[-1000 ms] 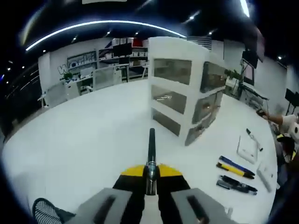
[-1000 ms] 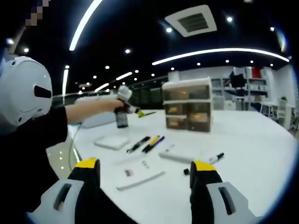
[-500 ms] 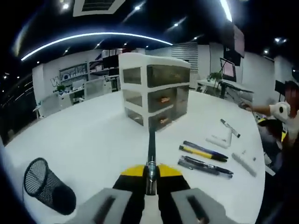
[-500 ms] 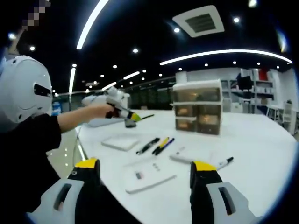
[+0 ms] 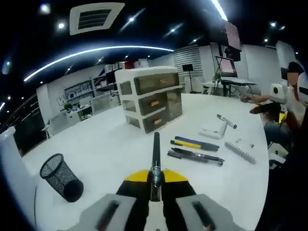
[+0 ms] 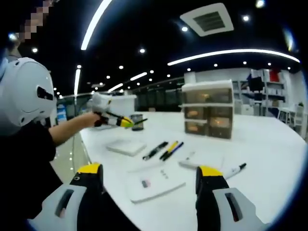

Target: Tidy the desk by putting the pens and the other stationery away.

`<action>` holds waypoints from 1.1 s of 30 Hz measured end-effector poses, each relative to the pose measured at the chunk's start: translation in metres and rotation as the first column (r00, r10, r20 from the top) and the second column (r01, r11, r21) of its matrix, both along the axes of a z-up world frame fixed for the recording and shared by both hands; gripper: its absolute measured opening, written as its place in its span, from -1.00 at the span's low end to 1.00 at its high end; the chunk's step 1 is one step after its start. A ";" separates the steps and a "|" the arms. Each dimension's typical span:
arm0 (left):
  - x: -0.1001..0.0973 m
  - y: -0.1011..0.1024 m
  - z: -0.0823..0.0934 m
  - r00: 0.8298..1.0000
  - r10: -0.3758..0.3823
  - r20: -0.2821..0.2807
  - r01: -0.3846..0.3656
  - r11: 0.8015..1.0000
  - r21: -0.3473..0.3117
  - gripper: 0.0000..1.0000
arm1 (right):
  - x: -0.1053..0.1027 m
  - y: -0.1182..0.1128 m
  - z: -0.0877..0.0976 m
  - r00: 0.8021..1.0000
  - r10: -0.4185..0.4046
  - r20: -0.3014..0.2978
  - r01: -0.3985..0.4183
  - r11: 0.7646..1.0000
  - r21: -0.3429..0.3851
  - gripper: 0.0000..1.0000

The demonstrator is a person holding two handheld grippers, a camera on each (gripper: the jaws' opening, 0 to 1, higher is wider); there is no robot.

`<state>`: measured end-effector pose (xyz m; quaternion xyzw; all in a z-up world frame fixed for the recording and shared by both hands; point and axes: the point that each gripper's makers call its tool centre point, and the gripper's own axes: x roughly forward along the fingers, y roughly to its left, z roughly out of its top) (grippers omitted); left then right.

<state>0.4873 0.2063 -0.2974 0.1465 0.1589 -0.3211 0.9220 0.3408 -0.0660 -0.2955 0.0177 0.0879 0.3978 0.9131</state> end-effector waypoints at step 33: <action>0.037 0.128 0.068 0.958 0.023 0.286 -0.204 0.756 0.622 -0.83 | 0.004 0.013 -0.008 0.999 0.048 -0.015 -0.047 0.998 0.032 0.48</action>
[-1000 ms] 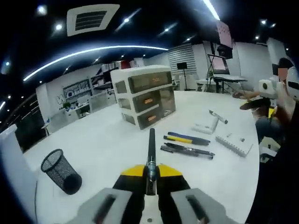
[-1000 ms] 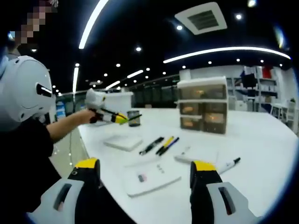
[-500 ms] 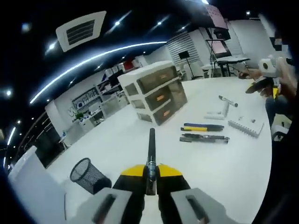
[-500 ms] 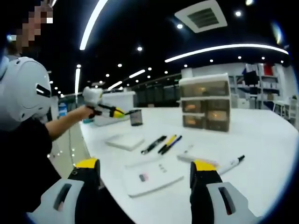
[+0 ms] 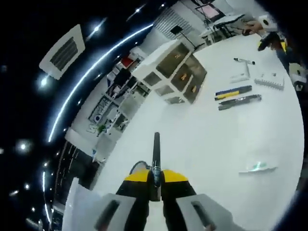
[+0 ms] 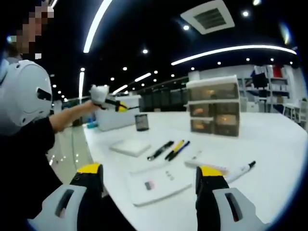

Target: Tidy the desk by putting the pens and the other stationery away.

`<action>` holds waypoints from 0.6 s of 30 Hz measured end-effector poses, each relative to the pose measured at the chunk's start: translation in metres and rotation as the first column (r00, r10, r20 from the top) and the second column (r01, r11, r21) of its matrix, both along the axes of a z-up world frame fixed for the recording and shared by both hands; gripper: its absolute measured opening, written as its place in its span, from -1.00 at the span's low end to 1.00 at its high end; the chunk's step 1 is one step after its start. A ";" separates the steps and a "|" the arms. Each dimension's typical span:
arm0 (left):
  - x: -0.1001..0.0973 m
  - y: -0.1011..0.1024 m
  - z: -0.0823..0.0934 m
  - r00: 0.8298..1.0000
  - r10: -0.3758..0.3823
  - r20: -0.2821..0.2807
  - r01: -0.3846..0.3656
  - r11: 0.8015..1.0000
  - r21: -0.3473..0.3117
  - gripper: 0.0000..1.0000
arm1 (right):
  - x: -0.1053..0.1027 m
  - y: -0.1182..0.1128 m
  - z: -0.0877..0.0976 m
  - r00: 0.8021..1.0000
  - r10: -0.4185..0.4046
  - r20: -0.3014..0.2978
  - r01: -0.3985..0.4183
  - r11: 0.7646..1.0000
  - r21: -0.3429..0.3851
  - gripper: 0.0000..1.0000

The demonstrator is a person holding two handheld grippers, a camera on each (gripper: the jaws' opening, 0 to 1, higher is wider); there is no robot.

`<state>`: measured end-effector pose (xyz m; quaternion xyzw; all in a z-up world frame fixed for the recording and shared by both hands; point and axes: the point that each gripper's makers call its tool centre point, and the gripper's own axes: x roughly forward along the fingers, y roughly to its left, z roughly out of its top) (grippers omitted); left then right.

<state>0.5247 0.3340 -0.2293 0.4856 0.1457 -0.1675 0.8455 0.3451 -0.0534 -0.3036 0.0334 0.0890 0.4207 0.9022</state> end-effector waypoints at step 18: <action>0.045 0.029 0.023 0.999 -0.022 -0.036 0.036 0.883 0.468 -0.83 | -0.002 -0.005 0.002 1.000 -0.021 0.012 0.021 0.999 0.039 0.48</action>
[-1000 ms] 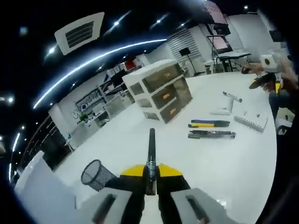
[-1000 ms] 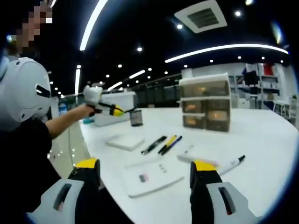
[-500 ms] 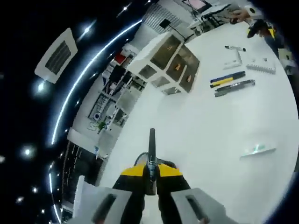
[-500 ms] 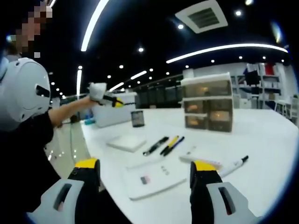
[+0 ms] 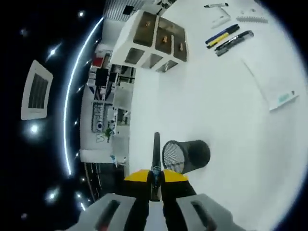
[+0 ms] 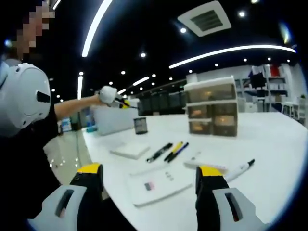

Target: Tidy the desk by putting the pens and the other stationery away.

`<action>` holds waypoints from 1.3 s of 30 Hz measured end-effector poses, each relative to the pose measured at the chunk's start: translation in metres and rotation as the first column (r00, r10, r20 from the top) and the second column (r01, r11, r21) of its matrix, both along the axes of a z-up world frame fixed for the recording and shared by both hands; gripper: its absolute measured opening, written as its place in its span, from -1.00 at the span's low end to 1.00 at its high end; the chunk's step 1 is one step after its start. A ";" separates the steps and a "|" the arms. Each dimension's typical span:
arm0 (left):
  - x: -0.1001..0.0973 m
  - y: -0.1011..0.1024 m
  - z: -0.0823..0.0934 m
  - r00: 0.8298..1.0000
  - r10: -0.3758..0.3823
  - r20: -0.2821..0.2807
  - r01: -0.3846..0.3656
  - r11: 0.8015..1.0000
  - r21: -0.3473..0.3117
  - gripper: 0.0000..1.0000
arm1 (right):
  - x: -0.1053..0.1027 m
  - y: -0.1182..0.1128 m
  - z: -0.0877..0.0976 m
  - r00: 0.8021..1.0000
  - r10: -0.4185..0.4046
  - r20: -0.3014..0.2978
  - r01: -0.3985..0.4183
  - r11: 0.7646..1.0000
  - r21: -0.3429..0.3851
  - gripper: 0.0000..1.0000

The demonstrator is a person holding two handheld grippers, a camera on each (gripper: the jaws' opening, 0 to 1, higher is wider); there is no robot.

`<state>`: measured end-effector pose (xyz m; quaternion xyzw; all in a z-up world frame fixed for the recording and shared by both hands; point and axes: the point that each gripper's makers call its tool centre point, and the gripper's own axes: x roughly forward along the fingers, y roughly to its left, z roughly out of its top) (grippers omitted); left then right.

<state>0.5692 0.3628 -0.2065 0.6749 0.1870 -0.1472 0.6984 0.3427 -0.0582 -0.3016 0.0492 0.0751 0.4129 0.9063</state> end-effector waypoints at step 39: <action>0.052 0.029 -0.049 0.863 -0.071 -0.500 0.435 0.606 0.666 -0.83 | 0.001 -0.026 0.000 0.991 -0.131 0.008 0.131 0.991 0.033 0.47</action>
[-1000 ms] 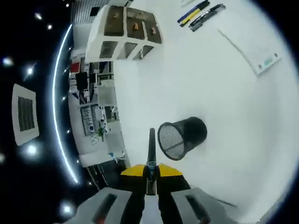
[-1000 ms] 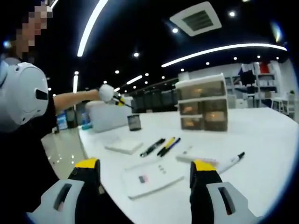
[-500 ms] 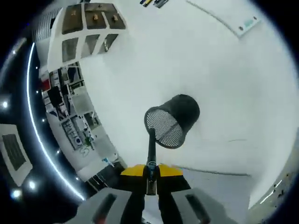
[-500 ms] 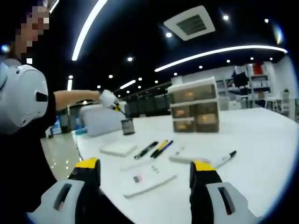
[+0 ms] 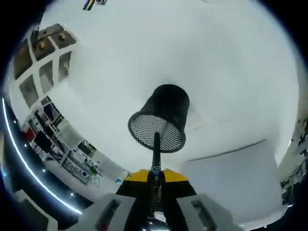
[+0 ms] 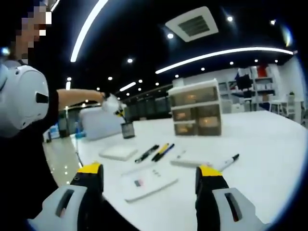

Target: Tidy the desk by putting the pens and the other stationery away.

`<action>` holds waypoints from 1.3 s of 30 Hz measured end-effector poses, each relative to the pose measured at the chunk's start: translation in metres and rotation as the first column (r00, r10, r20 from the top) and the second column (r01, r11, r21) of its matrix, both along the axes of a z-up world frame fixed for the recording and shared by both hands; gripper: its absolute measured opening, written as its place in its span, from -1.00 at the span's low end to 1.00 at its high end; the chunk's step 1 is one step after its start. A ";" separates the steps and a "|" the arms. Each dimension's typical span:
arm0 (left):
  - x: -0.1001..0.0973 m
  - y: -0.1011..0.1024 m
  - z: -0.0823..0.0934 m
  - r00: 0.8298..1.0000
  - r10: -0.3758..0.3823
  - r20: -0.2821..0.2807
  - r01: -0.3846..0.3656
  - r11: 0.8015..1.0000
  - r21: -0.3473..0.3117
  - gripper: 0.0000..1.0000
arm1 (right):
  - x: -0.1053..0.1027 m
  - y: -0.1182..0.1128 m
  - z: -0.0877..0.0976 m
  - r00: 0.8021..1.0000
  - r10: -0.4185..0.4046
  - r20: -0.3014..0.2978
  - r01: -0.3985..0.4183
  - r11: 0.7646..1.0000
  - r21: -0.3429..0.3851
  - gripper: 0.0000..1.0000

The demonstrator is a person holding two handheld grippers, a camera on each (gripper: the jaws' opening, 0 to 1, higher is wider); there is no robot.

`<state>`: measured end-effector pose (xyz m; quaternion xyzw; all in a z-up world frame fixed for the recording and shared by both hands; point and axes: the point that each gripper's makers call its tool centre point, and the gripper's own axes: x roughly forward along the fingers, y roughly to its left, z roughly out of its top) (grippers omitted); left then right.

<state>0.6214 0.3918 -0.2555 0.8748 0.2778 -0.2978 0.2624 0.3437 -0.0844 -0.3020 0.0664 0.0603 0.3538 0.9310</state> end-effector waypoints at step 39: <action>0.008 -0.009 0.012 0.972 0.178 0.156 -0.093 0.893 -0.440 0.28 | -0.002 0.001 0.004 1.000 0.010 0.009 -0.010 1.000 -0.010 0.46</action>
